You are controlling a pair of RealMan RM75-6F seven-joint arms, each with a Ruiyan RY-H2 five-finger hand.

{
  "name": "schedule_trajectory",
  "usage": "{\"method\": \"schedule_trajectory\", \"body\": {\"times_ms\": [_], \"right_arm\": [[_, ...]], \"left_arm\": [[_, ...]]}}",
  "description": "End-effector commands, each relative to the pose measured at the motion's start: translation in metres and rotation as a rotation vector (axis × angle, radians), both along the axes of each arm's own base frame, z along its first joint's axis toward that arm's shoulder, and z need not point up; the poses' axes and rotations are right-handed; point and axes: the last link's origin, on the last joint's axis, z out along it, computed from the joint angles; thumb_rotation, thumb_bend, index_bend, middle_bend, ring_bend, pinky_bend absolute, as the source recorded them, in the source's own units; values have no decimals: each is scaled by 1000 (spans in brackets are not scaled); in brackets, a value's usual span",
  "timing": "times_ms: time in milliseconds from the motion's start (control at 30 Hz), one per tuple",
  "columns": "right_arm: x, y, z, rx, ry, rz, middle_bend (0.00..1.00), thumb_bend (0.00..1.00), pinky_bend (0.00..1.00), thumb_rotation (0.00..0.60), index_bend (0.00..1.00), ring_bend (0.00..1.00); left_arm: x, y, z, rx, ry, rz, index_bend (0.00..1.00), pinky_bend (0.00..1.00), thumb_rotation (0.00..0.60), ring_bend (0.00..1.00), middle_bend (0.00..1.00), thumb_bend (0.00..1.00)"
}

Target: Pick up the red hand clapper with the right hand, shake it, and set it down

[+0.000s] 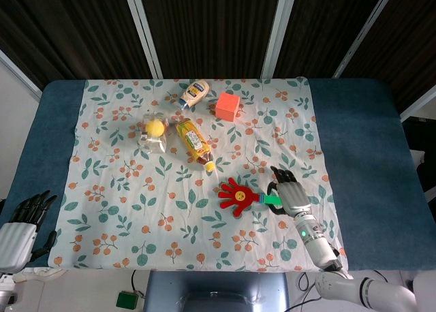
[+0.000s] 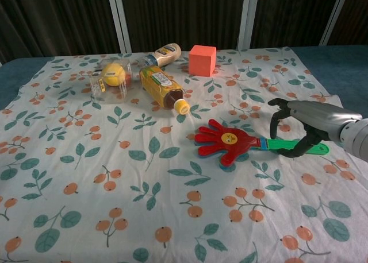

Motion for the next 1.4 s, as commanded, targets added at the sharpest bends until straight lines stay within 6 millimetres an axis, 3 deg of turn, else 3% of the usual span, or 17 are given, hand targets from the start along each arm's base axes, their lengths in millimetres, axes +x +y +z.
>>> {"method": "schedule_trajectory", "body": {"times_ms": [33,233,500,767,900,967,1033,1133,1233,1400], "right_arm": [[0,0,-1,4,1,-2,0,399,0,600,585,0],[0,-1,-3,5,-7,-8,28,400,0,600,603,0],[-1,-2,-3,-3,-44,-20,241,439,0,600,722,0],[0,-2,1,-10,-46,-7,252,445,0,600,735,1],[1,-2,2,-25,-55,-3,338,453,11,600,794,89],[3,-2,3,-34,-68,-1,415,459,109,600,820,187],[5,-2,4,-46,-91,2,492,462,347,600,843,330],[7,-1,5,-62,-134,7,569,462,612,600,874,517],[8,-1,6,-67,-180,5,644,462,731,600,896,684],[7,0,4,-60,-247,-10,703,462,793,600,911,766]], "left_arm": [[0,0,0,0,0,-1,0,112,600,0,0,449],[0,0,0,1,0,0,0,112,600,0,0,449],[0,-1,1,5,-1,-4,0,112,600,0,0,449],[1,-2,0,3,0,-7,0,112,600,0,0,449],[1,-2,1,6,0,-8,0,111,600,0,0,449],[1,-2,1,7,0,-8,0,111,600,0,0,449],[1,-1,0,7,0,-7,0,111,600,0,0,448],[1,-1,1,7,1,-6,0,112,600,0,0,449],[1,-1,0,6,1,-6,0,111,600,0,0,450],[1,-1,0,5,3,-4,0,111,600,0,0,449]]}}
